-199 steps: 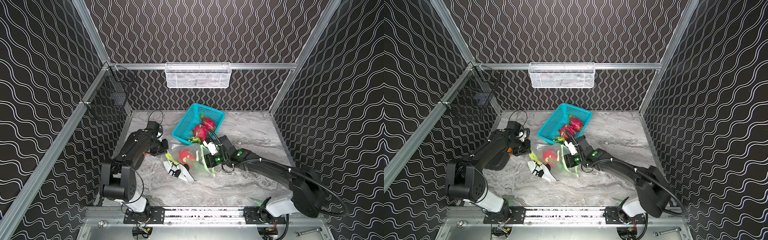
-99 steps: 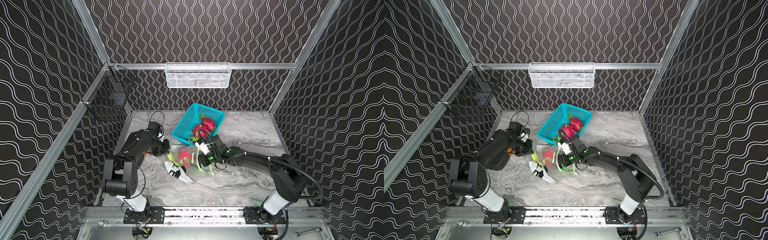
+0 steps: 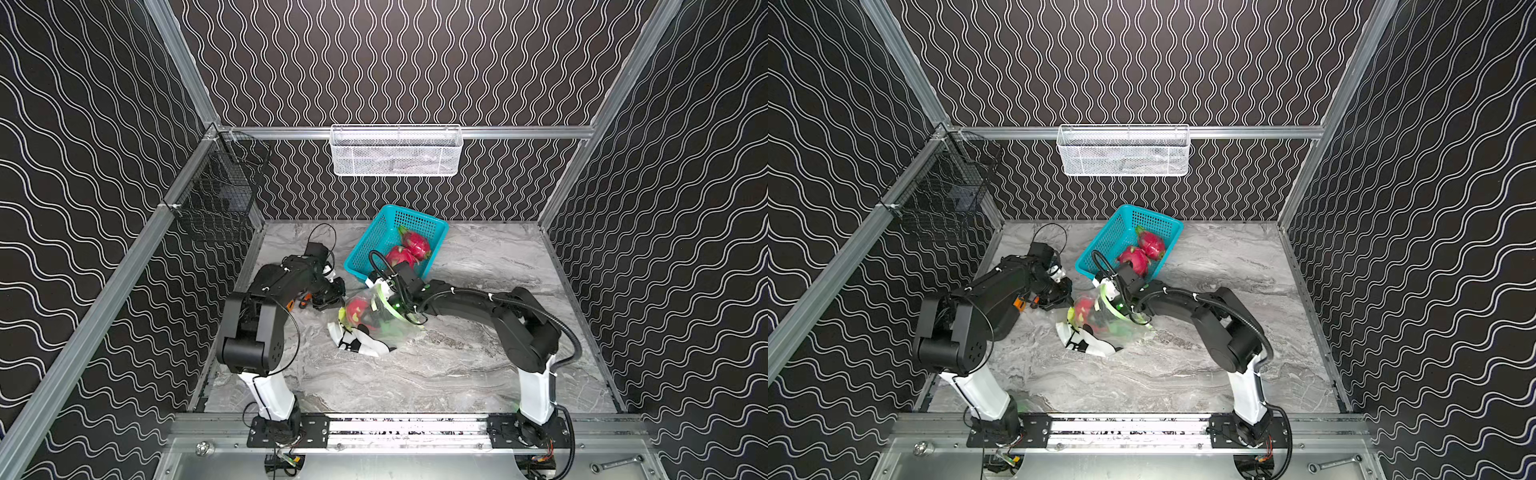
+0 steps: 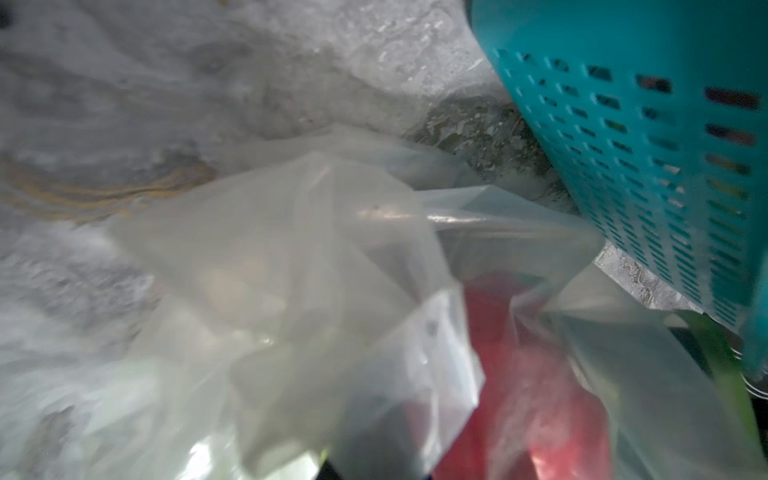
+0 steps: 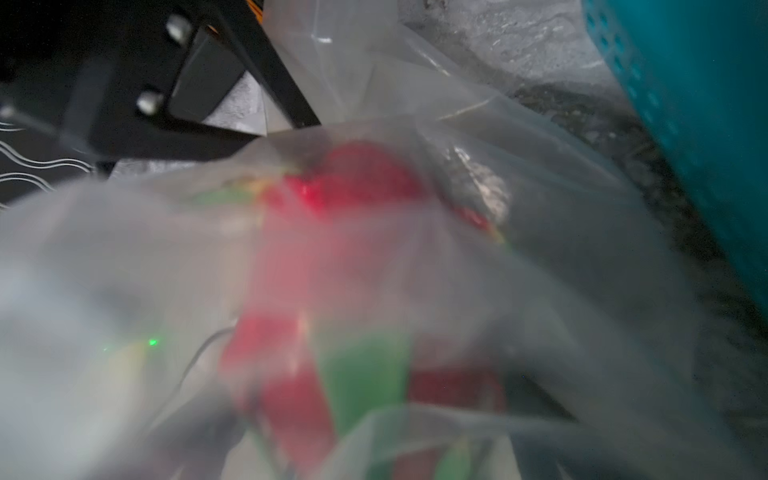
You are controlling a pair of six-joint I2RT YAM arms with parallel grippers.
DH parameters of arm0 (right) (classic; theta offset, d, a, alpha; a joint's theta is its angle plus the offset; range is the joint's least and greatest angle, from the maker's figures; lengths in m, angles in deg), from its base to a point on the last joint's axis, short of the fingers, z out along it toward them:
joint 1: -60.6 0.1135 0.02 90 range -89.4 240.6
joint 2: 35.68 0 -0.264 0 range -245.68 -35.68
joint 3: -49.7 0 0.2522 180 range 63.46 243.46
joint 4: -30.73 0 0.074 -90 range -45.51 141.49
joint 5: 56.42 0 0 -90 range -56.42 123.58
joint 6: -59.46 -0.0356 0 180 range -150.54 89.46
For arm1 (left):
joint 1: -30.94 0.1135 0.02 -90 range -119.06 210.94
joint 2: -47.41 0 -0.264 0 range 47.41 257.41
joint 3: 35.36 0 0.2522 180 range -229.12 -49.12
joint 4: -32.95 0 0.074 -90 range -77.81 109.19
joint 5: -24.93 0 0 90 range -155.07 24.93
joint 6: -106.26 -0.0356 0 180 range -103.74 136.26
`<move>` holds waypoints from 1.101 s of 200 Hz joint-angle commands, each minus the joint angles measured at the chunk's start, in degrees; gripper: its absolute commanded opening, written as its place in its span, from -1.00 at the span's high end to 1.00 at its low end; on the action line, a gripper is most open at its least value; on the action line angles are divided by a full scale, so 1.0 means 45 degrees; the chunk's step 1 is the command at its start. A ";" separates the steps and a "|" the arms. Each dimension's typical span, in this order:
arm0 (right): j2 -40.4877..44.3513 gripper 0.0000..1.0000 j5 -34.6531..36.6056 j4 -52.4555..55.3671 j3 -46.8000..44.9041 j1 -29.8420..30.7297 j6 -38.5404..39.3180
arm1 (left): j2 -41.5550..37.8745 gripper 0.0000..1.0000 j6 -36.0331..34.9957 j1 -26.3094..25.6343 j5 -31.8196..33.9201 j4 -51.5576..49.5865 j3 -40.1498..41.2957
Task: Open the zip-top bag and take out the dragon fruit
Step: Pick up the dragon fruit from the zipper food storage bag.
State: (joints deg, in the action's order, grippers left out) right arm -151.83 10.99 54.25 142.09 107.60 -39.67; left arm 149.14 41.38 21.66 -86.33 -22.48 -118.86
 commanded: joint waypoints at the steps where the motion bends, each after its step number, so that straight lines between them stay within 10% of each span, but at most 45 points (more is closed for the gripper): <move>1: -0.0500 -0.99 0.0372 0.0630 0.0485 0.0245 0.0563 | 0.0205 1.00 -0.0071 -0.0347 -0.0355 0.0267 -0.0128; 43: -0.1062 -0.96 0.0292 0.0219 0.0585 0.0299 0.0111 | 0.0342 1.00 0.0119 -0.0861 -0.0510 0.0571 0.0023; 124: 0.2202 -0.04 0.0094 0.0240 -0.1573 -0.0106 -0.0239 | 0.0009 1.00 -0.1019 -0.0904 0.3324 -0.1872 -0.0793; 220: 0.7631 -0.05 -0.0405 0.1201 -0.5195 -0.2298 -0.1555 | -0.0160 1.00 -0.1385 -0.0355 0.4562 -0.1536 -0.0307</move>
State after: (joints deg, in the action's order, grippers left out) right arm -122.59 9.37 58.89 122.90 99.60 -43.56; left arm 148.81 35.74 18.54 -68.43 -29.41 -120.71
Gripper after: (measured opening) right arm 0.862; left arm 0.048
